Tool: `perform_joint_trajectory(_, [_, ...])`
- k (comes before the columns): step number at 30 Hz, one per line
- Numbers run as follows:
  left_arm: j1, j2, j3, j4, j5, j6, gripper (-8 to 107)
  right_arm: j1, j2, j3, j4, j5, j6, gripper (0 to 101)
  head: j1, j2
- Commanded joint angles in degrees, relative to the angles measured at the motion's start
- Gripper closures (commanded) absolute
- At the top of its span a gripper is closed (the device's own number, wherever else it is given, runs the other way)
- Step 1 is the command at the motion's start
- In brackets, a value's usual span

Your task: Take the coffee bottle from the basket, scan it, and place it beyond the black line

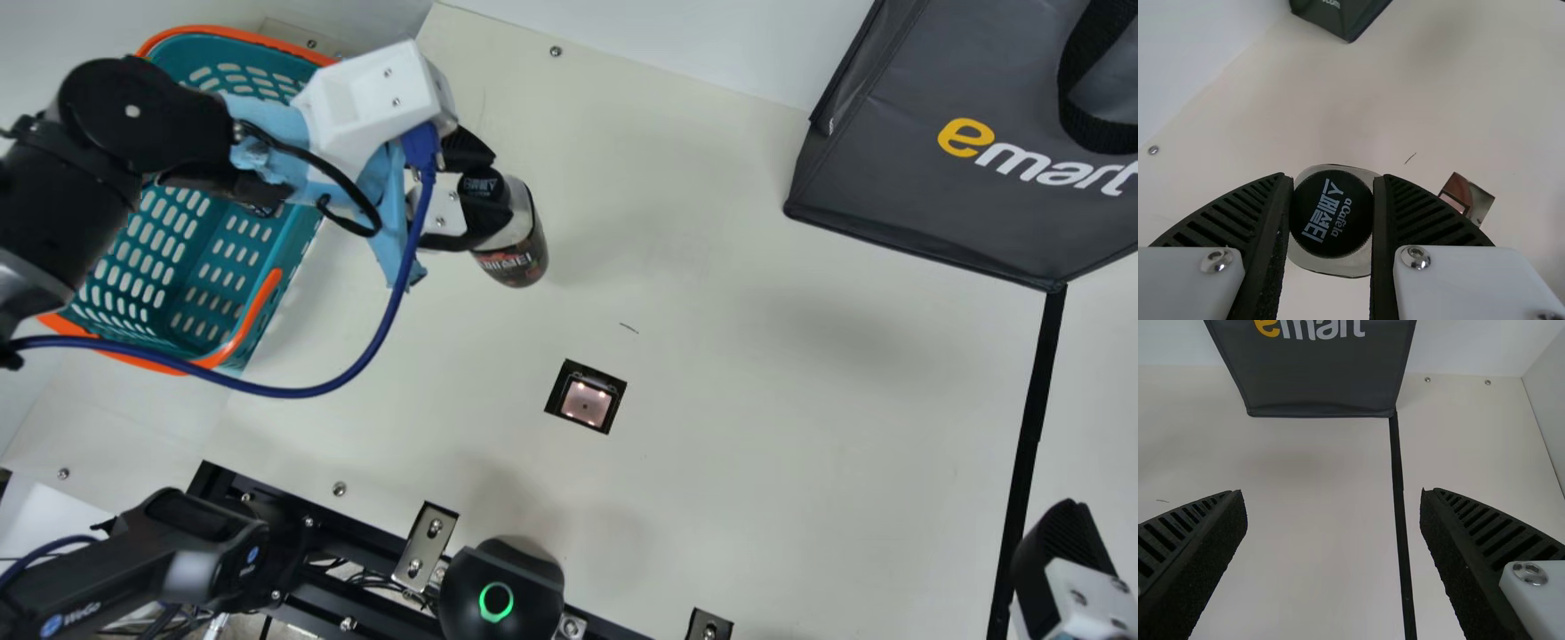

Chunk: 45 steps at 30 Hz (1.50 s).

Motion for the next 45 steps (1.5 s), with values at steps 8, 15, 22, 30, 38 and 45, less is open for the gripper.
perform_joint_trajectory(8, [-2.7,0.9,2.7,-1.6,-0.8,5.4,89,0.0,0.0,0.0,0.0,0.0,0.0,10,-1.6,0.1])
perform_joint_trajectory(15, [-3.7,2.0,3.7,-1.4,-0.8,8.3,89,0.0,0.0,0.0,0.0,0.0,0.0,10,-1.6,0.1])
perform_joint_trajectory(22, [-4.4,3.2,3.7,-1.3,-0.2,10.4,89,0.0,0.0,0.0,0.0,0.0,0.0,10,-1.6,0.1])
perform_joint_trajectory(30, [-5.1,3.9,3.5,-1.1,0.7,11.7,89,0.0,0.0,0.0,0.0,0.0,0.0,10,-1.6,0.1])
perform_joint_trajectory(38, [-5.8,4.0,3.5,-1.2,1.5,12.3,78,0.0,0.0,0.0,0.0,0.0,0.0,10,-1.6,0.1])
perform_joint_trajectory(45, [-6.1,3.8,3.7,-1.1,1.8,12.5,64,0.0,0.0,0.0,0.0,0.0,0.0,10,-1.6,0.1])
